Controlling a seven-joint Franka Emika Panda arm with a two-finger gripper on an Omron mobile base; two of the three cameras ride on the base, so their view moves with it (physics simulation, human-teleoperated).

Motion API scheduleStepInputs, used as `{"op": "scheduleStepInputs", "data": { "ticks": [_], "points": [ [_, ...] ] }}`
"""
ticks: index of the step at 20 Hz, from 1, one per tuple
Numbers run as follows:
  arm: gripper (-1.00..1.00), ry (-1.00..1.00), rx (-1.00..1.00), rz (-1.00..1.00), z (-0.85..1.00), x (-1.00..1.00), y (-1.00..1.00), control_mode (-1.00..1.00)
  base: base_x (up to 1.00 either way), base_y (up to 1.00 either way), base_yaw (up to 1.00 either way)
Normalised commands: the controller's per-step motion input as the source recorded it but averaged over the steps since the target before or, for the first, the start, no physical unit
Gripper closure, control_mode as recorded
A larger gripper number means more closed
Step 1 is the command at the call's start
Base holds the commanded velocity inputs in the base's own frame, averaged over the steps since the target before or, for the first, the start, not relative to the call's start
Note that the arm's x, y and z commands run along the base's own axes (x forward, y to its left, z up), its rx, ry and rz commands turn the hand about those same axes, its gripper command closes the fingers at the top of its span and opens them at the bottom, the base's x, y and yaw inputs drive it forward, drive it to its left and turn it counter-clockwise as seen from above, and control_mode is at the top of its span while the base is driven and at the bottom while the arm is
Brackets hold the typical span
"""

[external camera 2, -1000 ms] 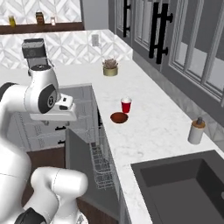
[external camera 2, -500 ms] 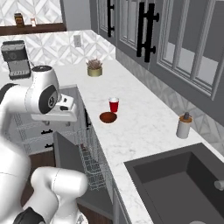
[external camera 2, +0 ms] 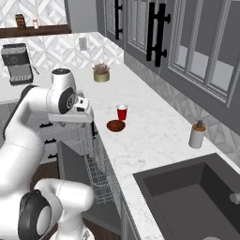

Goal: Pick up the cup and bowl from the counter, place them in the dishwasher, and close the dishwasher door.

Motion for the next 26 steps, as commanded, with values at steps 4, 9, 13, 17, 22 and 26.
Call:
{"op": "scheduleStepInputs", "data": {
  "ticks": [4, 9, 13, 17, 22, 26],
  "points": [
    [-1.0, -0.02, 0.0, 0.01, -0.7, 0.3, 0.42, -1.0, 0.0, 0.0, 0.0],
    [-1.0, 0.0, 0.0, 0.01, -0.51, 0.53, 0.2, -1.0, 0.0, 0.0, 0.0],
    [-1.0, -0.03, -0.01, 0.02, -0.18, 0.55, 0.01, -1.0, 0.0, 0.0, 0.0],
    [-1.0, 0.0, 0.0, 0.03, -0.01, 0.69, -0.01, -1.0, 0.0, 0.0, 0.0],
    [-1.0, 0.0, 0.0, 0.0, 0.0, 0.96, -0.03, -1.0, 0.0, 0.0, 0.0],
    [-1.0, 0.0, -0.02, 0.0, 0.0, 0.91, -0.04, -1.0, 0.0, 0.0, 0.0]
  ]
}}
